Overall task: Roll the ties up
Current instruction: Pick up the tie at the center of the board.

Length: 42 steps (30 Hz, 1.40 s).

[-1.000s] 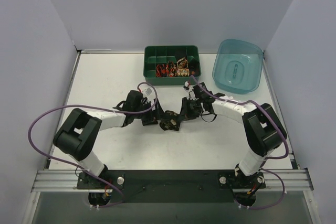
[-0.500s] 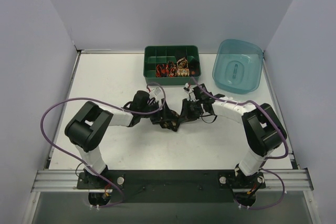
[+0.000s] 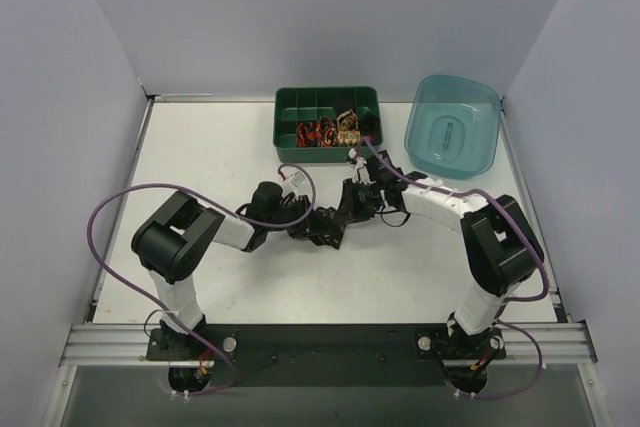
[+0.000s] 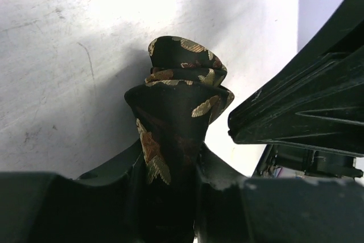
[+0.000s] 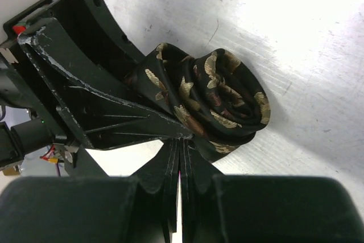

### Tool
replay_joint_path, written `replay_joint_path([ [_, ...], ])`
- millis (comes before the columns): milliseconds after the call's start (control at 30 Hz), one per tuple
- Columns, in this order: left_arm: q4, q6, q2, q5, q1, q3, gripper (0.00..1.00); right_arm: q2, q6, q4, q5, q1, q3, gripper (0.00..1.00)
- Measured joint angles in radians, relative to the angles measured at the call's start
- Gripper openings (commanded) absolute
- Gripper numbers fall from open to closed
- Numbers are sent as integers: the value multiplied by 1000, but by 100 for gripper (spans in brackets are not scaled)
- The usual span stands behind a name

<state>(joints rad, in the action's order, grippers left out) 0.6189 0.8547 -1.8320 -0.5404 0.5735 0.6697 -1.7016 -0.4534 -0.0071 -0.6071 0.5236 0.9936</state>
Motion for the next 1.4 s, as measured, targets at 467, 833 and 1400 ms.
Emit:
replay_joint_path([
  [467,230,-15,-3,-90,-39,-22,27,221,45,-7,-11,-146,3,77],
  [833,217,-81,200,-176,-40,-9,27,235,93,27,-108,-134,-4,85],
  [1400,80,-125,274,-205,-45,37,27,312,61,140,-190,-116,-70,84],
])
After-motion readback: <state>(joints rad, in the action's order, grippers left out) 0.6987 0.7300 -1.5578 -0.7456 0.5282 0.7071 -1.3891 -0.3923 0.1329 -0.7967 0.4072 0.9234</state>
